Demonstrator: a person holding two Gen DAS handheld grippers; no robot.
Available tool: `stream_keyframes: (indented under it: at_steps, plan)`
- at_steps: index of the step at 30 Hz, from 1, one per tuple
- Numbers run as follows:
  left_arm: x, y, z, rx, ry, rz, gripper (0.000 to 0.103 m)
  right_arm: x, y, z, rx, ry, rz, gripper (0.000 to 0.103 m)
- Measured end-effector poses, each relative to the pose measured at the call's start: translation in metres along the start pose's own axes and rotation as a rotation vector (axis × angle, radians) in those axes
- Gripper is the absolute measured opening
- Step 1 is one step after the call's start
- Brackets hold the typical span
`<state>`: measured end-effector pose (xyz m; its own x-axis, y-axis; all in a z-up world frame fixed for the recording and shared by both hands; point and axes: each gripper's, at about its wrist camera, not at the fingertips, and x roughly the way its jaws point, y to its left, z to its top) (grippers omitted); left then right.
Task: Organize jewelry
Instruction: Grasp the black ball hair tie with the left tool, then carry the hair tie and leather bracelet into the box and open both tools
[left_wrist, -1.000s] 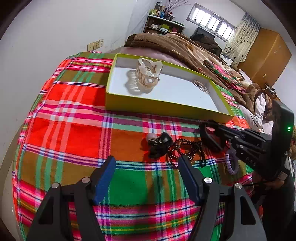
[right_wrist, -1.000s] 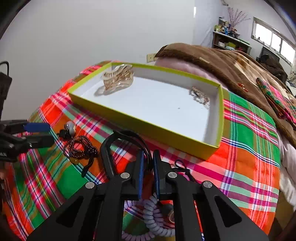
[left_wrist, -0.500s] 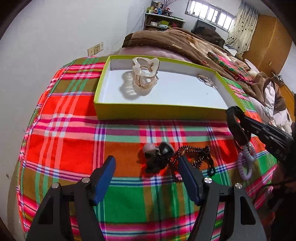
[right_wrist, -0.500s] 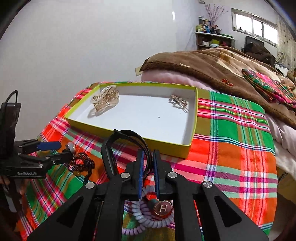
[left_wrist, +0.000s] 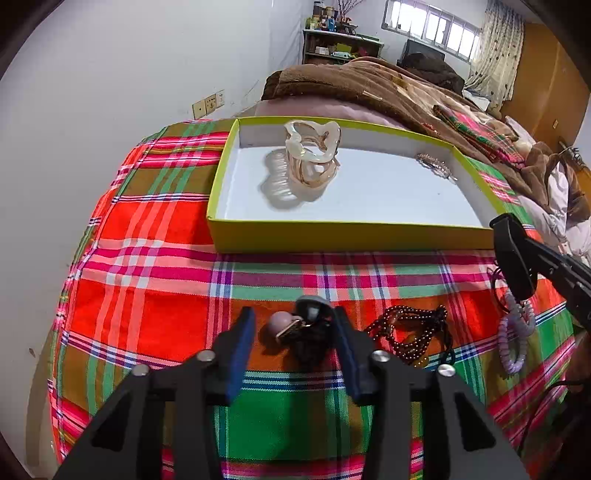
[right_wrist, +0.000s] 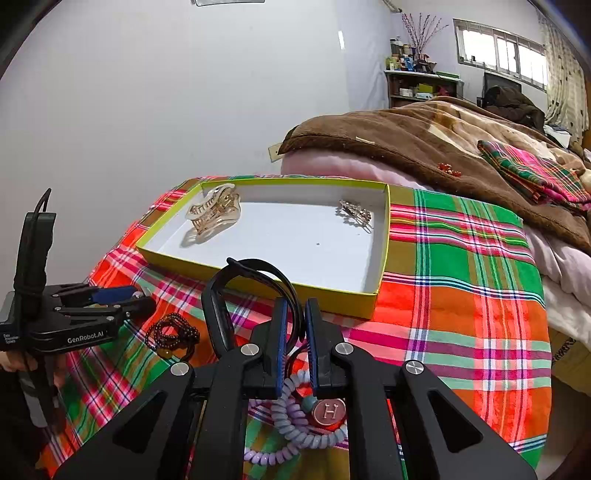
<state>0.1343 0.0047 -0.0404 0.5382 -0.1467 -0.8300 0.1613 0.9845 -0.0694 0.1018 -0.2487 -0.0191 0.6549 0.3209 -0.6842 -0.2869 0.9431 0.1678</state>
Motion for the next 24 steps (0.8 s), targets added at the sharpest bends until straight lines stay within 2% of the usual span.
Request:
stream_keyframes:
  at_steps: [1, 4, 24]
  plan:
    - [0.0, 0.001, 0.0, -0.003, -0.001, -0.001, 0.036, 0.0, 0.0, 0.0, 0.0, -0.001, 0.001, 0.01]
    - [-0.002, 0.001, -0.001, -0.006, 0.0, -0.004, 0.034, 0.0, 0.001, 0.0, 0.001, 0.0, -0.002, 0.01]
    - [-0.034, 0.001, 0.009, -0.023, -0.071, -0.061, 0.033, -0.018, 0.004, 0.006, -0.003, -0.038, -0.019, 0.01]
